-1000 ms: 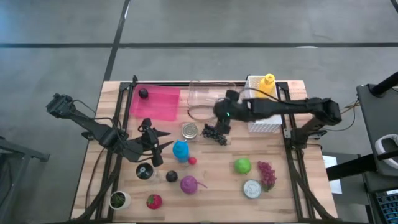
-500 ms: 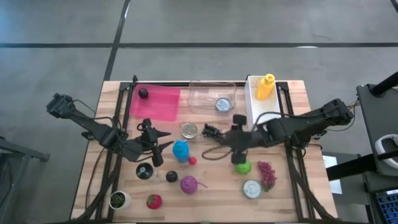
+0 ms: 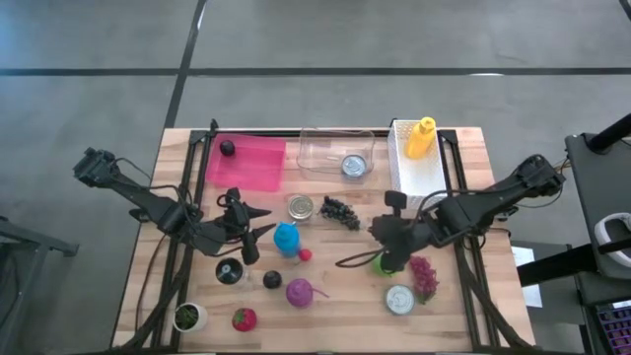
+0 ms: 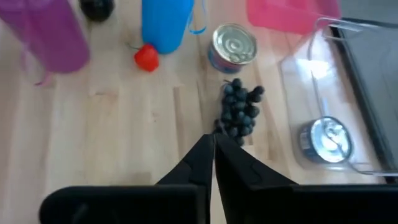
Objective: Pick & Place Food Item
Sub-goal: Put the blue water bottle into the white bin
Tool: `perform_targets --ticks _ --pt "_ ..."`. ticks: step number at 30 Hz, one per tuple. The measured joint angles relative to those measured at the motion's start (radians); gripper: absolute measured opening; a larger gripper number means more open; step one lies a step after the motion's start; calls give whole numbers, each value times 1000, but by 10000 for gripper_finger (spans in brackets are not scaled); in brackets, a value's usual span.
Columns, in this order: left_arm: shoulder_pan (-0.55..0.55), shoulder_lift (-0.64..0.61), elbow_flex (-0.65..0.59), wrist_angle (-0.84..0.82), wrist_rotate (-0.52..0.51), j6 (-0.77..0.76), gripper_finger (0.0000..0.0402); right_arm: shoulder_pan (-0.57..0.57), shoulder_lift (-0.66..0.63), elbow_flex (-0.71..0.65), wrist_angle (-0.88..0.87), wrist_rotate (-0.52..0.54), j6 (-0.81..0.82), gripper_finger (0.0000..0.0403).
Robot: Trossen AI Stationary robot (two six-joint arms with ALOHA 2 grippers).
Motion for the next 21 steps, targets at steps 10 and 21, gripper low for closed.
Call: perform_targets --ticks 10,21 --pt "-5 0 70 -1 63 140 168 39 -11 0 14 -1 0 8" --pt "-5 26 203 -175 189 132 166 50 -11 -6 18 1 -6 8"
